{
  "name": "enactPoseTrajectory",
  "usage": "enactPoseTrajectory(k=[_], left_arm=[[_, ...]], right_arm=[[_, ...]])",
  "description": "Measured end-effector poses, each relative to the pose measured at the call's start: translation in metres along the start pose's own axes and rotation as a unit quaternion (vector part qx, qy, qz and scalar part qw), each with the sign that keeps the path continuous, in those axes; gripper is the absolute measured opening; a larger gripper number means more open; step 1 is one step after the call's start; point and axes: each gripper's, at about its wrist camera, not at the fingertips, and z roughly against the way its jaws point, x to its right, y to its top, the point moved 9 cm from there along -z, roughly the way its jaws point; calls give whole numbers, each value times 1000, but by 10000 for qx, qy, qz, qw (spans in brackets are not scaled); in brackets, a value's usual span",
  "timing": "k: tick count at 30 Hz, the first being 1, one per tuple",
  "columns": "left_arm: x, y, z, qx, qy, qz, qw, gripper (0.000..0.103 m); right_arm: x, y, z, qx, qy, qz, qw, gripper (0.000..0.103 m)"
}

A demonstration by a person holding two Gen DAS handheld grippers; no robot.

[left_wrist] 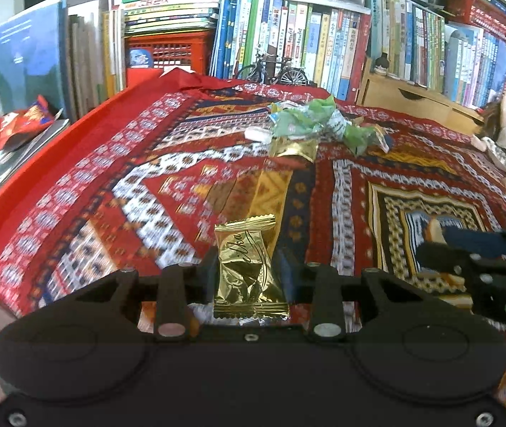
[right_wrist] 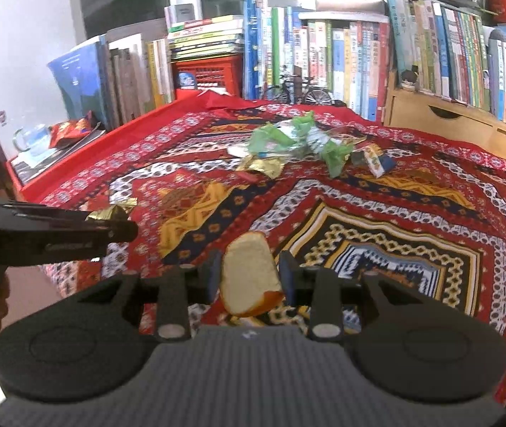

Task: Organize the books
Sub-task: 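Carry the packet and bread past the bed edge and open both grippers over the bin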

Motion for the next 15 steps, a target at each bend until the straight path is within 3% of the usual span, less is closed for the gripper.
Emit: enactPoseTrajectory(k=[15], left_arm=[[-69,-95,79,-347,324,337,9983,33]], right_arm=[[-91,-56,41,-187,391,302,9986,40]])
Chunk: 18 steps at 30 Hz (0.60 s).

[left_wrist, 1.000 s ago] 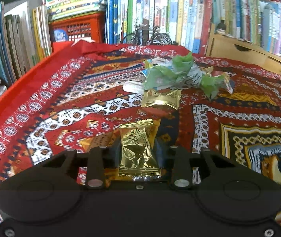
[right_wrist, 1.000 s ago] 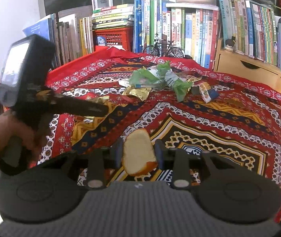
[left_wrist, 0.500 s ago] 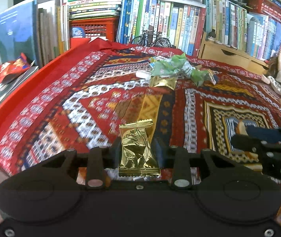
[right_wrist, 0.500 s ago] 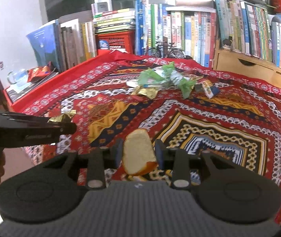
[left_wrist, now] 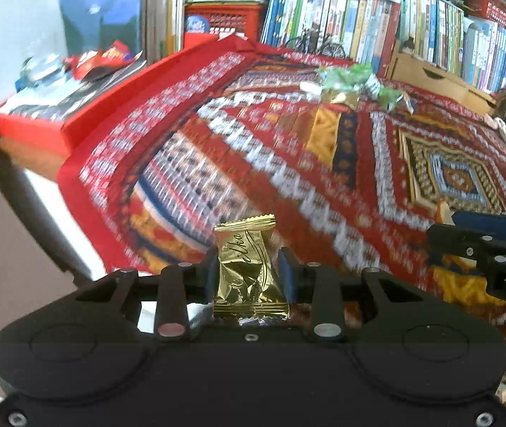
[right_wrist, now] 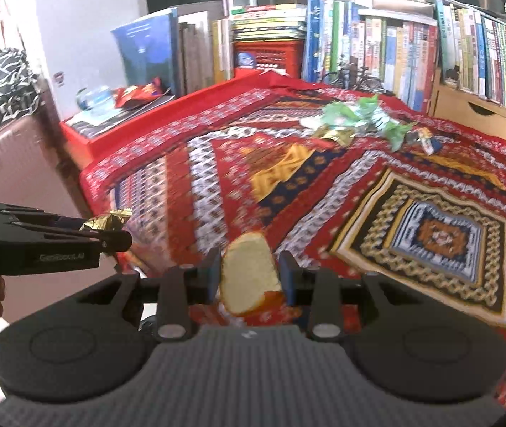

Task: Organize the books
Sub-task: 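Carry the packet and bread past the bed edge and open both grippers over the bin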

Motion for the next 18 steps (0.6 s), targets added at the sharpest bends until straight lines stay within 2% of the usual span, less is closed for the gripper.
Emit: enactPoseTrajectory(k=[10,18], left_arm=[[-12,-47,17,-334,-210,-178,9991,33],[-5,-52,21,-268,-340,-251,9987,34]], right_arm=[[-42,-36,24,-96,70,30,9999,41],[-55,-42,31,-135,76,222,9996,41]])
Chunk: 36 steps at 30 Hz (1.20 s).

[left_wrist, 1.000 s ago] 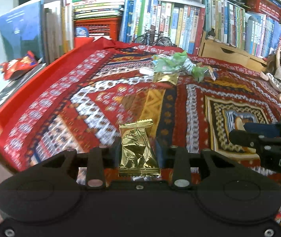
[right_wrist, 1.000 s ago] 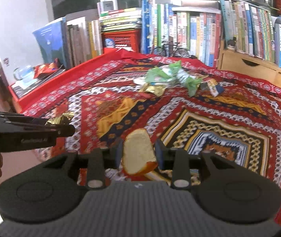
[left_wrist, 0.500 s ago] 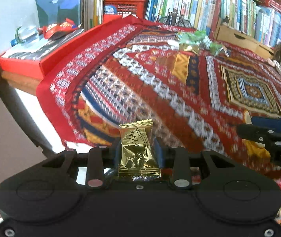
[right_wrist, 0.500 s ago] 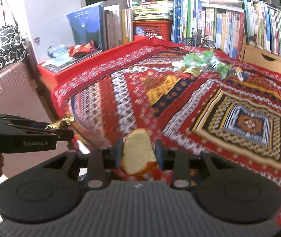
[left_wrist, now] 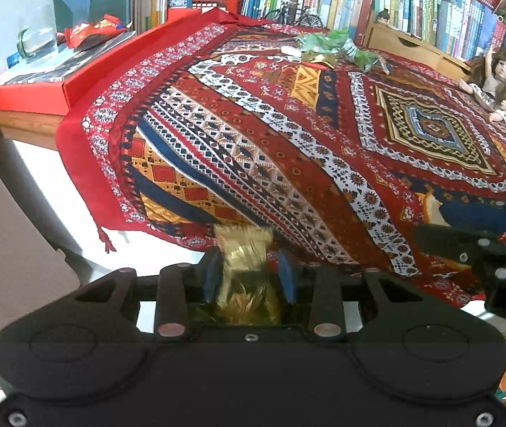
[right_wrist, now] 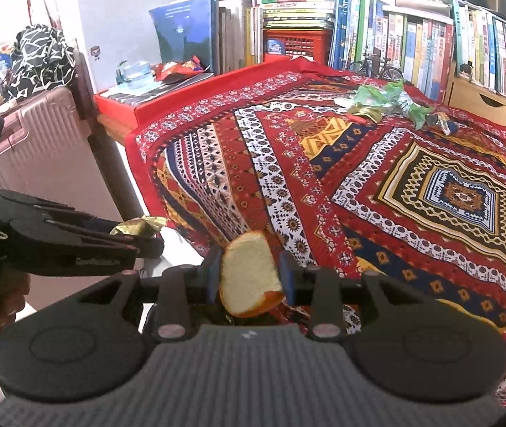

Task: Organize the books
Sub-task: 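Carry the packet and bread past the bed edge and open both grippers over the bin, then move both tools back over the trash pile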

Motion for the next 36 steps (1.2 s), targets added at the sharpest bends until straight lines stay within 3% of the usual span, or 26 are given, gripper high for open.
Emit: enactPoseTrajectory(k=[3,23,25,26,29,36], left_arm=[[1,3,1,84,-15,11,10000,46],[-47,13,9,307,409,343,9981,54],[-55,13,10,298,458,395,9977,54],[-59,13,11,293,476,400,9976,54],[-69,13,14,314,561,382,9972,54],[-83,19,16,396,662,433,9961,55]], right_arm=[[-3,1,0,4,21,95,10000,41],[-26,13,-25,-57,315,223,9992,44],[-32,18,-31,-23,343,219,9992,48],[-33,20,-33,20,319,225,9992,64],[-38,27,-38,129,260,231,9993,88],[-35,35,-47,181,99,180,9996,96]])
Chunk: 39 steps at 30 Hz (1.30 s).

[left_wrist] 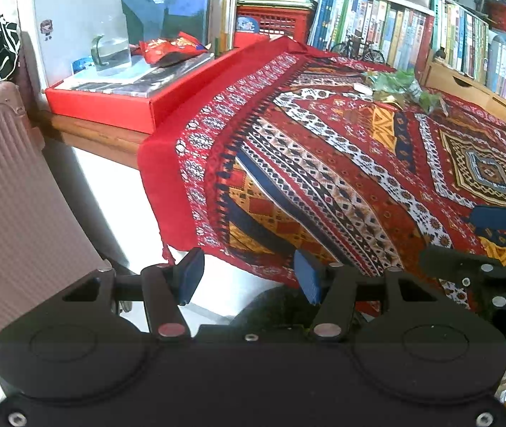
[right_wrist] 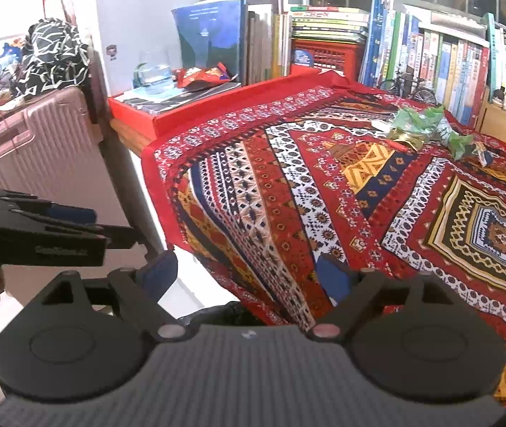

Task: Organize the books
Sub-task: 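Move both tools back over the trash pile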

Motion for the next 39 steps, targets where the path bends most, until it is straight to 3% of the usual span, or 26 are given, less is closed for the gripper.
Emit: enactPoseTrajectory(k=[1,3,5,10,12,15,24,28,31,37,39], left_arm=[[-1,1,0,8,0,7,10000,56],[-1,2,0,42,25,25,10000,74],[-1,4,1,139,42,48,9999,82],[6,8,1,225,-84,-15,9997,89],[10,10,1,264,-85,-46,9996,97],[14,14,1,324,-107,-25,9994,102],[45,42,-17,456,-378,-45,9982,103],[71,75,-36,452,-483,-218,9976,103],[94,117,-48,693,-527,-390,9954,103],[137,211,-76,1224,-635,-331,9899,103],[154,238,-95,1209,-677,-383,9896,103]], right_arm=[[1,1,0,21,-39,-20,10000,103],[4,3,1,99,-166,-24,9998,103],[6,3,1,93,-206,6,9997,103],[14,2,0,57,-315,-93,9994,103],[17,1,0,45,-348,-121,9993,103],[22,1,3,77,-400,-121,9991,103],[56,12,11,230,-654,-52,9976,103],[79,39,8,369,-690,341,9964,103],[105,70,8,550,-680,401,9954,103],[184,152,5,1055,-769,185,9913,103],[217,184,-4,1206,-857,312,9885,103]])
